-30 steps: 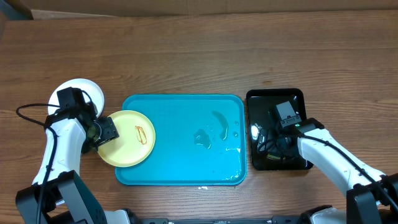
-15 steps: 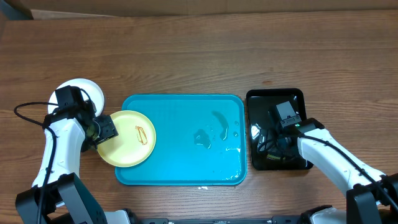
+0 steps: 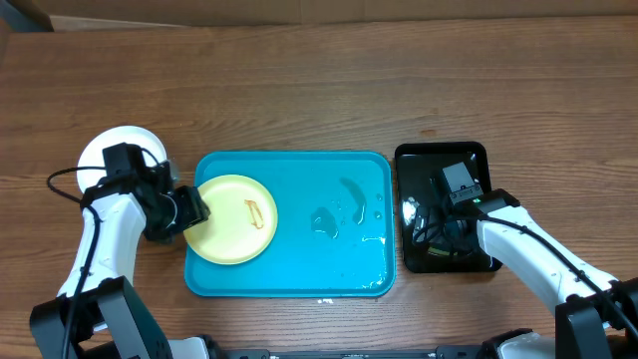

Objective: Clean dirty plates on tray and stack at the side
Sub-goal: 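Slide the yellow plate with the left gripper toward the tray center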

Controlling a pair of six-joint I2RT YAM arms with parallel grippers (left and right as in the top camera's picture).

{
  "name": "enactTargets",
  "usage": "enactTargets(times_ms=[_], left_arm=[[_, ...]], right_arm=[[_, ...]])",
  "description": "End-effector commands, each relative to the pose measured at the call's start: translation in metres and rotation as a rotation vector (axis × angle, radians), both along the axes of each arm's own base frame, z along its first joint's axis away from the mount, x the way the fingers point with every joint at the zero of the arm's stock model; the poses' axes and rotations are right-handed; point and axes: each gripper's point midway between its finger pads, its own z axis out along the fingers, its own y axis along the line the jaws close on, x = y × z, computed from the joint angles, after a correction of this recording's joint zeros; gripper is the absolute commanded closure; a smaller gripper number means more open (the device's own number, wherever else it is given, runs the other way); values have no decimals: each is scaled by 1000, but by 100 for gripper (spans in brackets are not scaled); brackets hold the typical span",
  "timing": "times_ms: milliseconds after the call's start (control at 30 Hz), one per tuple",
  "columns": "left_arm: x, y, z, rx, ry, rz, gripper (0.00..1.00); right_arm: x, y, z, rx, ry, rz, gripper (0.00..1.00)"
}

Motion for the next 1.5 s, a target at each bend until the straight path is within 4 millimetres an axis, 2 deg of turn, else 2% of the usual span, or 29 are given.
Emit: enactTargets(times_ms=[0, 300, 400, 600, 700, 833, 867, 933, 1000, 1033, 1067, 1100, 1133, 1167, 1467], left_arm=[[3, -32, 8, -91, -44, -94, 35], [2, -91, 8, -105, -39, -298, 33], [5, -101, 9, -89, -53, -339, 32], [28, -114, 40, -151, -136, -343, 36], [39, -100, 51, -74, -145, -278, 37], [40, -68, 47, 105, -107, -223, 41], [35, -58, 44, 160, -81, -210, 48], [26, -37, 42, 269, -25, -172, 75], [16, -17, 42, 370, 27, -102, 81], [14, -9, 43, 401, 40, -36, 76], [15, -8, 43, 399, 36, -27, 67], [16, -8, 42, 399, 32, -24, 63], [17, -7, 43, 399, 27, -23, 53], [18, -8, 43, 399, 23, -23, 49], [11, -4, 30, 401, 58, -17, 43]], right_arm=[[0, -3, -1, -10, -3, -7, 0], [0, -3, -1, -10, -3, -7, 0], [0, -3, -1, -10, -3, -7, 0], [0, -3, -1, -10, -3, -7, 0], [0, -3, -1, -10, -3, -7, 0], [0, -3, -1, -10, -3, -7, 0], [0, -3, -1, -10, -3, -7, 0], [0, -3, -1, -10, -3, -7, 0], [0, -3, -1, -10, -3, -7, 0], [0, -3, -1, -10, -3, -7, 0], [0, -3, -1, -10, -3, -7, 0], [0, -3, -1, -10, -3, -7, 0], [0, -3, -1, -10, -3, -7, 0], [0, -3, -1, -10, -3, -7, 0], [0, -3, -1, -10, -3, -7, 0]])
